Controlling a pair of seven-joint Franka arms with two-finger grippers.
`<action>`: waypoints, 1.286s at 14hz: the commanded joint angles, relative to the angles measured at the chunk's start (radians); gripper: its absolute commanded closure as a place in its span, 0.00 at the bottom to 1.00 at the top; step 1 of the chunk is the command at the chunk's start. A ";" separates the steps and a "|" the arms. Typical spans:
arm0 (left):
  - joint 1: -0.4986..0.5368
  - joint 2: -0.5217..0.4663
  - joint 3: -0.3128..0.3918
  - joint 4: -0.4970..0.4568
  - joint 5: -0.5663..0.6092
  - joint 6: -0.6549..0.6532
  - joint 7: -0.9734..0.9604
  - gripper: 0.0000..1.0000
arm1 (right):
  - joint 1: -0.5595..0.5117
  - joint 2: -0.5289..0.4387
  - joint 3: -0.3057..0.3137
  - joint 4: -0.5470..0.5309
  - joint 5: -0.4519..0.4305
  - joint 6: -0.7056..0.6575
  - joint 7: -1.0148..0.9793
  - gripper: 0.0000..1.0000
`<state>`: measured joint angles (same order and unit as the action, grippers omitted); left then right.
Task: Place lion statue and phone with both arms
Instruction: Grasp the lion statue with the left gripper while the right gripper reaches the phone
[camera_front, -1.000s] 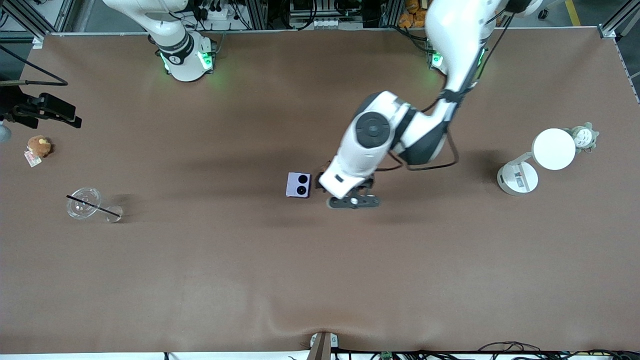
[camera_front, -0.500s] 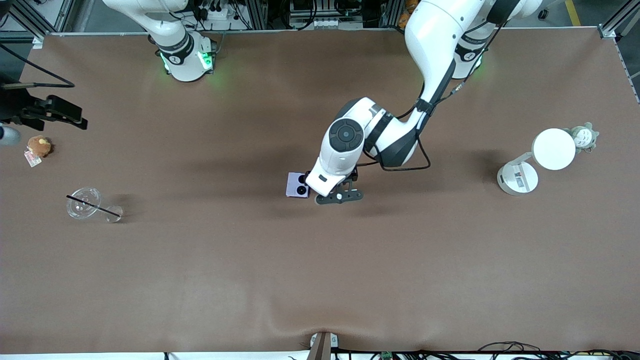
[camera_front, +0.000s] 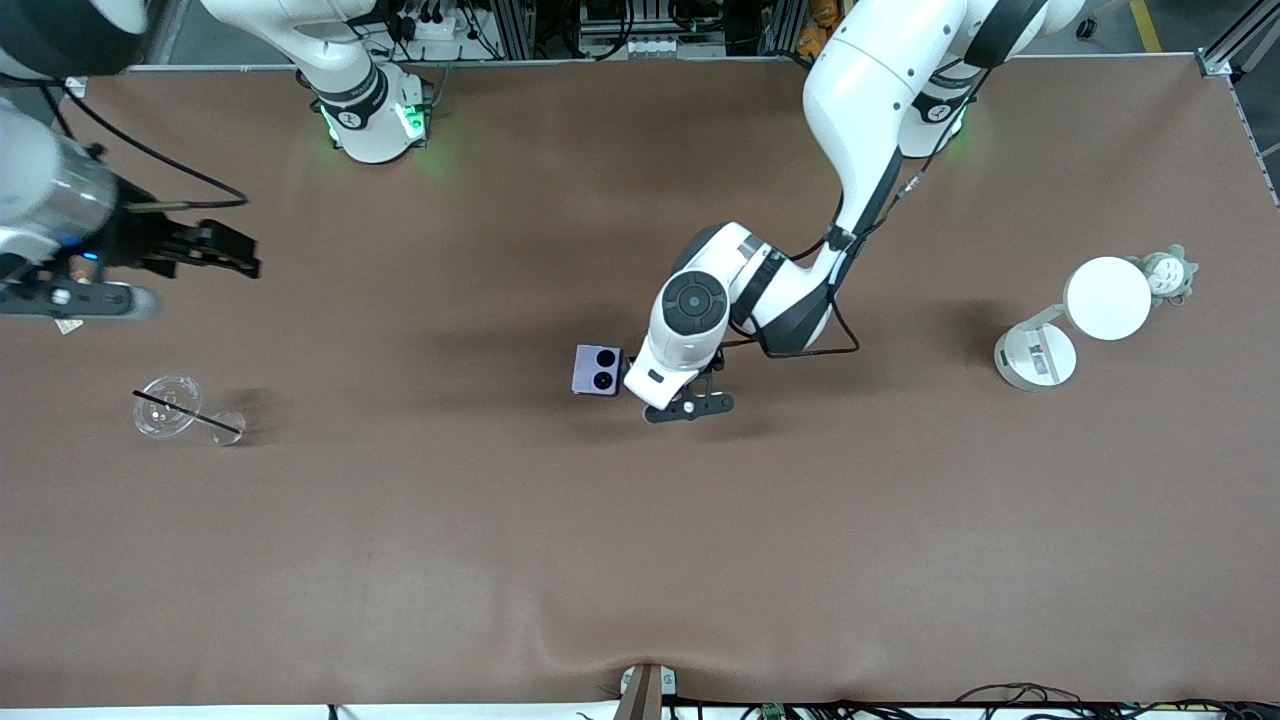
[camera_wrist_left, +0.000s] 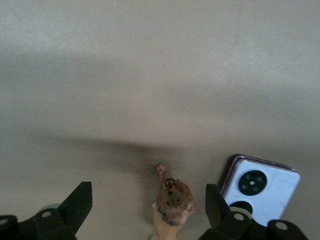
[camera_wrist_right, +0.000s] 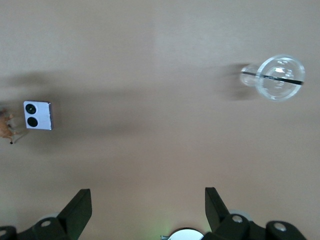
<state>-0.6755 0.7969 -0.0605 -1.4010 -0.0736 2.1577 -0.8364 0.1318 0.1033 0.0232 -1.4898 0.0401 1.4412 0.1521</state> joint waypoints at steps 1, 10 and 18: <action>-0.010 0.036 0.002 0.020 0.002 0.031 -0.043 0.00 | 0.078 0.048 -0.006 0.005 0.012 0.044 0.052 0.00; -0.035 0.053 0.001 0.025 -0.005 0.059 -0.061 0.43 | 0.258 0.154 -0.008 -0.122 0.073 0.345 0.362 0.00; -0.016 -0.007 0.001 0.025 0.000 0.045 -0.052 1.00 | 0.364 0.294 -0.008 -0.175 0.060 0.551 0.498 0.00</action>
<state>-0.7075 0.8365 -0.0652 -1.3755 -0.0737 2.2160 -0.8765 0.4638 0.3620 0.0263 -1.6684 0.0973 1.9572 0.6046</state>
